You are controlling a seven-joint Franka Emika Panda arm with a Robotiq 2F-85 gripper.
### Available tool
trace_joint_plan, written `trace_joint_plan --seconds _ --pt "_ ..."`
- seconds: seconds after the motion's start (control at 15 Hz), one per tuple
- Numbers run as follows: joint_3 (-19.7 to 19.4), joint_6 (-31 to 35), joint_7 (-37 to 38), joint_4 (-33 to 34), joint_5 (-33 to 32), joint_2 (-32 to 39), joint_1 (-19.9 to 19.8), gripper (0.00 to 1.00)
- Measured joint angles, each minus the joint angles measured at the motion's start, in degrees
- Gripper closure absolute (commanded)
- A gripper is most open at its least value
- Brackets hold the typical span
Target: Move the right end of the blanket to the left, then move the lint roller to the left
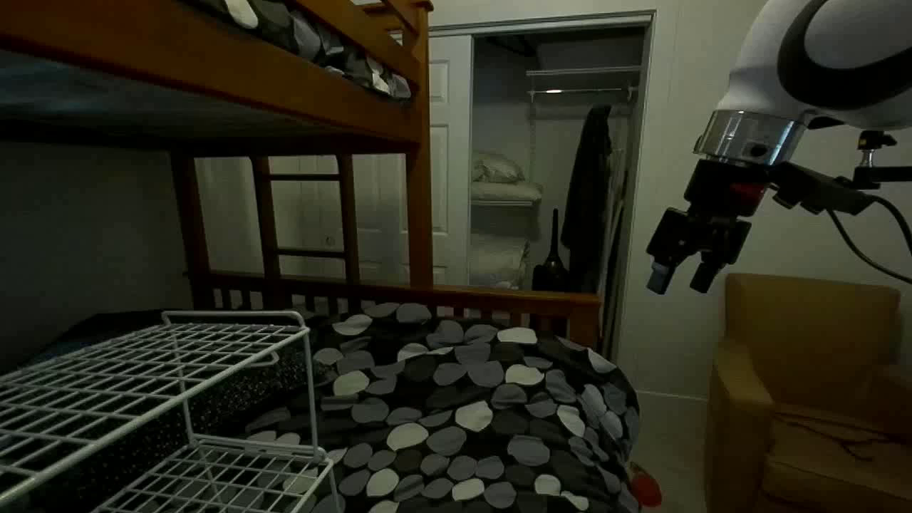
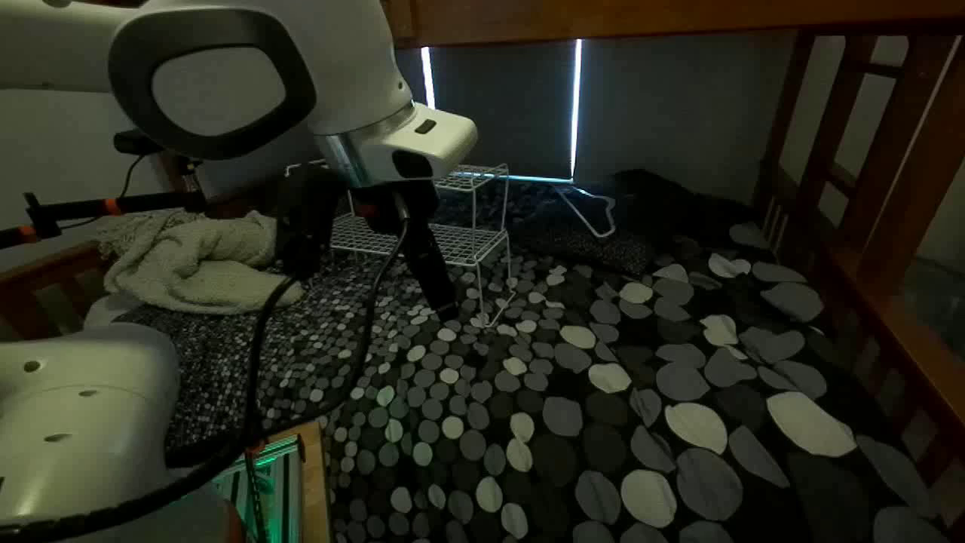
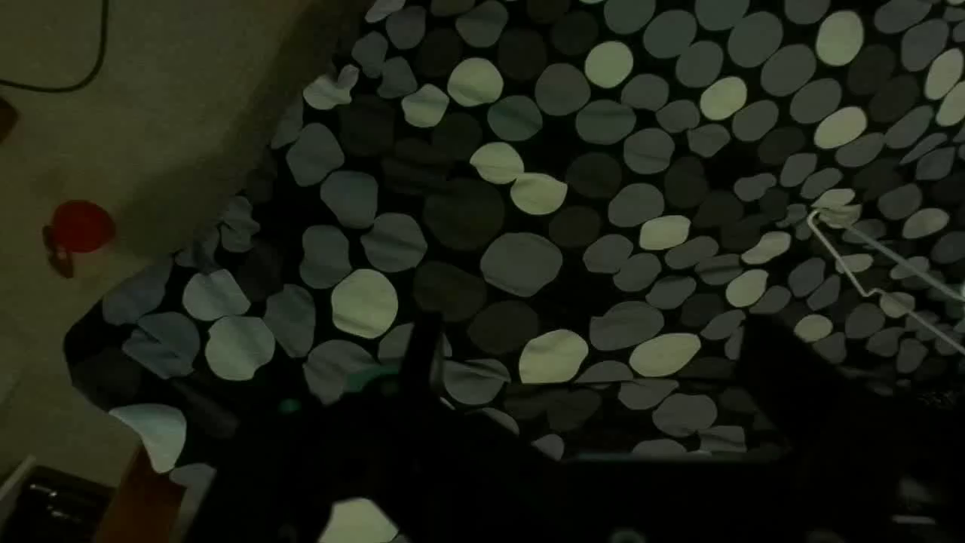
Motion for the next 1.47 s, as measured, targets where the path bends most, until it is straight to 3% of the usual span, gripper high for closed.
trace_joint_plan --seconds 0.47,0.8,0.93,1.2,1.47 --pt "0.2 1.7 0.3 0.1 -0.4 0.2 -0.5 0.00" --pt "1.0 15.2 8.0 5.7 -0.7 8.0 -7.0 0.00" --pt "2.4 17.3 11.9 10.0 -1.6 13.1 -9.6 0.00" --pt "6.4 12.5 20.4 20.6 -7.8 24.8 -14.6 0.00" --pt "5.5 4.7 23.9 29.5 -11.4 35.4 -16.0 0.00"
